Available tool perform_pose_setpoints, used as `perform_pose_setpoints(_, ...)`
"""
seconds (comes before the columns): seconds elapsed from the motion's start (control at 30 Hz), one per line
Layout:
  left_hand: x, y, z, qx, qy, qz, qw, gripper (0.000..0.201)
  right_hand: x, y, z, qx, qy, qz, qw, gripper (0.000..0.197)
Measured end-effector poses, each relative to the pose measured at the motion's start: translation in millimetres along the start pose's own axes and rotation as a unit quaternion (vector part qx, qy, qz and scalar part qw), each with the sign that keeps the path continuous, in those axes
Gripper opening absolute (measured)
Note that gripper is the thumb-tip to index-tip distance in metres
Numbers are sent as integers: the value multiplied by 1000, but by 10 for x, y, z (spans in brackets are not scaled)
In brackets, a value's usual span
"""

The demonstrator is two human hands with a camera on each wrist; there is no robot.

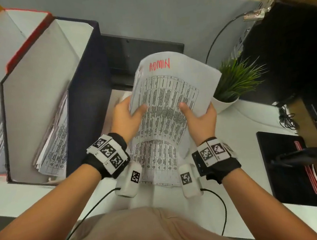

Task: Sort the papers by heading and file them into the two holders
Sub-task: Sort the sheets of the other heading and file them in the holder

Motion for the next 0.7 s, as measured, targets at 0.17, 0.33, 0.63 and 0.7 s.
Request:
perform_pose_setpoints(0.17,-14,-29,6,-2,12,29,999,22,-15,49,32,0,8,-27,1000,35)
perform_pose_setpoints(0.33,60,-263,92,-96,-14,25,995,38,69,228,163,32,4,2,999,36)
perform_pose_setpoints(0.63,-491,528,-205,-36,35,-36,998,28,173,-285,-96,-67,-40,-16,997,43)
perform_pose_setpoints(0.7,-768,695,-258,-43,41,-76,995,36,197,-317,-138,-72,-90,-1,993,48)
Point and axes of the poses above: each hand's wrist, its own z-axis away from the middle knuckle, its own x-axis out of the palm, y = z × x, the point moved 3 cm from there along -z, towards the middle knuckle, and after that the axes turned 4 degrees about -y, right-handed, at the moved point
